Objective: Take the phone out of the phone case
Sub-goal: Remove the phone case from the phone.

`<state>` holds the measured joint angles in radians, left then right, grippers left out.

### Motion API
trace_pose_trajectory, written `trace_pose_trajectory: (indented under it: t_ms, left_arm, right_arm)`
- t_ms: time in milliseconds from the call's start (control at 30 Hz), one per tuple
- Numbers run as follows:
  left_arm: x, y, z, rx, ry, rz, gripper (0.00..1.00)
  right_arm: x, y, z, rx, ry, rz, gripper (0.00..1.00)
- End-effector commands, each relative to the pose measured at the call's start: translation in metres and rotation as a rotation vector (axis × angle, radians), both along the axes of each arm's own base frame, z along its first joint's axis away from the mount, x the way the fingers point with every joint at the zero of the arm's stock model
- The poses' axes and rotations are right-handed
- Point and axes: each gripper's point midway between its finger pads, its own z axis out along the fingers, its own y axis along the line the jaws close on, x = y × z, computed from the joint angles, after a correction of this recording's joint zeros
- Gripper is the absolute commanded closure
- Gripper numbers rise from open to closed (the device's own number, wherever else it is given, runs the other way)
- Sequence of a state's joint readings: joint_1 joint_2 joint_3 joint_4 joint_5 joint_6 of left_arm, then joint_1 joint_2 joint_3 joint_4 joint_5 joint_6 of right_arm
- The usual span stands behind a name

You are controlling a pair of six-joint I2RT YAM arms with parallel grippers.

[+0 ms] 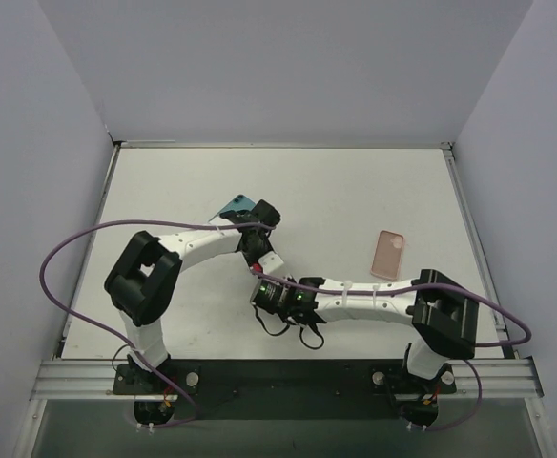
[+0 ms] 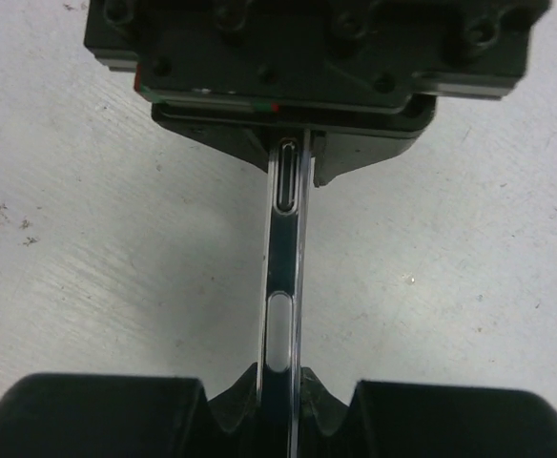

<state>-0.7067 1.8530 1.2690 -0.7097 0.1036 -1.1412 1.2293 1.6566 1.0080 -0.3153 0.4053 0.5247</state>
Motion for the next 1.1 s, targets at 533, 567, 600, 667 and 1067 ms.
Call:
trace_pose_trajectory:
  t_ms: [533, 567, 600, 667, 1067]
  left_arm:
    - [0.004, -0.046, 0.134, -0.582, -0.438, -0.156, 0.05]
    - [0.007, -0.043, 0.136, -0.588, -0.468, -0.139, 0.05]
    - [0.008, -0.038, 0.132, -0.574, -0.482, -0.110, 0.05]
    - [0.013, -0.026, 0.138, -0.562, -0.560, -0.053, 0.05]
    - [0.002, -0.024, 0.176, -1.041, -0.689, -0.093, 0.09]
  right_arm:
    - [0.028, -0.054, 0.074, 0.679, -0.003, -0.240, 1.00]
    - [0.023, -0.053, 0.075, 0.710, 0.029, -0.229, 1.00]
    - [0.025, -0.052, 0.080, 0.760, 0.029, -0.228, 1.00]
    - [0.030, -0.058, 0.095, 0.868, 0.034, -0.269, 1.00]
    - [0.027, -0.046, 0.154, 1.382, 0.180, -0.204, 1.00]
